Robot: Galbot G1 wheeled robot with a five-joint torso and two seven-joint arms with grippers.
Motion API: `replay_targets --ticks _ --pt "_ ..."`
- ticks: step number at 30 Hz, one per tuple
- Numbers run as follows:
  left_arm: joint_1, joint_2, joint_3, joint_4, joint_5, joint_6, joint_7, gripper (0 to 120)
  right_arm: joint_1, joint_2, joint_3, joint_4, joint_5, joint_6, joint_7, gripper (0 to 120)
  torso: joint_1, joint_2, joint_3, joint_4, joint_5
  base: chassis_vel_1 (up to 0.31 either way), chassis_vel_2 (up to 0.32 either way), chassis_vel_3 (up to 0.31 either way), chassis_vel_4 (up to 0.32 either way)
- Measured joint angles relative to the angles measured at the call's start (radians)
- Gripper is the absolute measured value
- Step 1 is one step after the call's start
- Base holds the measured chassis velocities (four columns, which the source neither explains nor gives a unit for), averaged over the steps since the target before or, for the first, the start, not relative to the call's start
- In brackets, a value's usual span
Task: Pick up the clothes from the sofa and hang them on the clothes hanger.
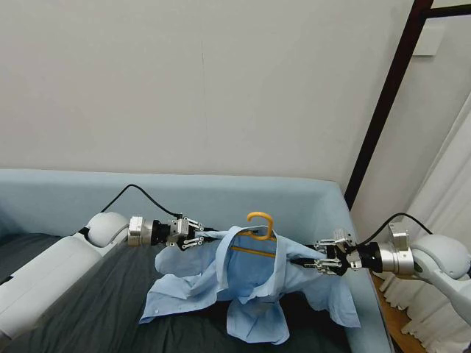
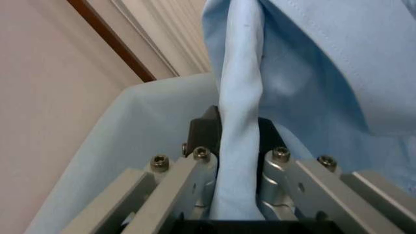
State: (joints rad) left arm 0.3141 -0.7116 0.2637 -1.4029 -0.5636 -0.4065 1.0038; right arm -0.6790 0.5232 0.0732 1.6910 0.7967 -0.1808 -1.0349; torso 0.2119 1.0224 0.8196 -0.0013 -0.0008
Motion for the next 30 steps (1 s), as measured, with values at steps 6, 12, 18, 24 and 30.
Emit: replay_targets --ticks 6,12,18,24,30 --pt "0.0 0.0 -0.001 0.001 -0.016 -0.016 0.007 7 -0.008 -0.007 0.001 0.005 0.021 0.008 -0.004 7 0.0 0.0 0.0 0.0 -0.0001 0.0 0.0 0.0 0.0" --pt "-0.009 0.006 -0.008 0.002 -0.07 -0.055 -0.041 14 -0.013 -0.023 0.009 0.023 0.091 0.011 0.023 7 0.0 0.0 0.0 0.0 -0.0001 0.0 0.0 0.0 0.0" --pt "0.021 0.055 -0.118 -0.074 -0.325 -0.033 -0.098 36 0.0 -0.084 0.033 0.075 0.253 0.001 0.156 7 0.0 0.0 0.0 -0.0001 0.0001 0.0 0.0 0.0 0.0" --pt "0.173 0.078 -0.263 -0.132 -0.475 0.017 -0.133 60 0.003 -0.17 0.066 0.205 0.36 -0.058 0.354 7 0.0 0.0 0.0 0.0002 -0.0002 0.0 0.0 0.0 0.0" --pt "0.344 0.049 -0.381 -0.161 -0.462 -0.022 -0.153 81 0.008 -0.281 0.073 0.305 0.407 -0.125 0.554 6 0.0 0.0 0.0 0.0001 -0.0002 0.0 0.0 0.0 0.0"
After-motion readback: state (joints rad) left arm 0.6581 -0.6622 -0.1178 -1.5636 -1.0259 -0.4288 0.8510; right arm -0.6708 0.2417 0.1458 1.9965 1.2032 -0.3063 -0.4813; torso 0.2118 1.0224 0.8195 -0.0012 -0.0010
